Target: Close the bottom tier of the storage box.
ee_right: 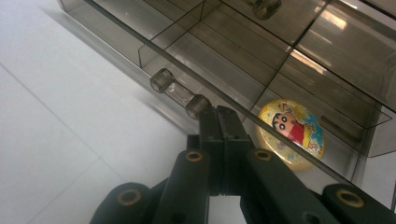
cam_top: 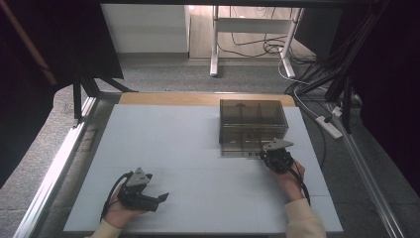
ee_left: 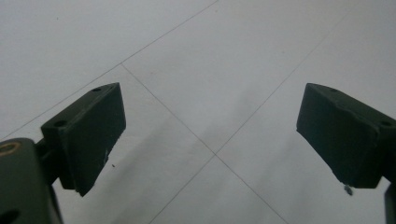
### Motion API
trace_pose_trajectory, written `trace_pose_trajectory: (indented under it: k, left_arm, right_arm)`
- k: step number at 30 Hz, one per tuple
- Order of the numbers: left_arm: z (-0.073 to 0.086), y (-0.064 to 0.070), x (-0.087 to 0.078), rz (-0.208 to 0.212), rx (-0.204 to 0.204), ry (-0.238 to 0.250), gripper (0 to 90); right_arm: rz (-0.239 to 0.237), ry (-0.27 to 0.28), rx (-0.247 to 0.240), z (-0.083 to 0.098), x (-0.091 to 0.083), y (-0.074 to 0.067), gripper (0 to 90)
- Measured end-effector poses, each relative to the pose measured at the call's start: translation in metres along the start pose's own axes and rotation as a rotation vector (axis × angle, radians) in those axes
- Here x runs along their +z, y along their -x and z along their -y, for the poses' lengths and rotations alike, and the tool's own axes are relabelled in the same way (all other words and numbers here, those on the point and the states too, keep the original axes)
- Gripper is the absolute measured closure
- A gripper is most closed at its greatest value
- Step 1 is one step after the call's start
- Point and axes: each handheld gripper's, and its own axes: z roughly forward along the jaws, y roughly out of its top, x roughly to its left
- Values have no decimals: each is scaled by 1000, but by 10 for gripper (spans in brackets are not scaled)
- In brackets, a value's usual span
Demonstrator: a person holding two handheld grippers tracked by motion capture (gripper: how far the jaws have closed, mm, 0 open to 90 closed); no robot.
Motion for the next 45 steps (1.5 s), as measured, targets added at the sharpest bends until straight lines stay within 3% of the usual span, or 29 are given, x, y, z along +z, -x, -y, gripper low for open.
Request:
trace_pose_trajectory:
  k: [45]
  left_arm:
    - [0, 1, 1, -3, 0, -4, 82]
  right_arm:
    - [48, 35, 56, -16, 29, 20, 893]
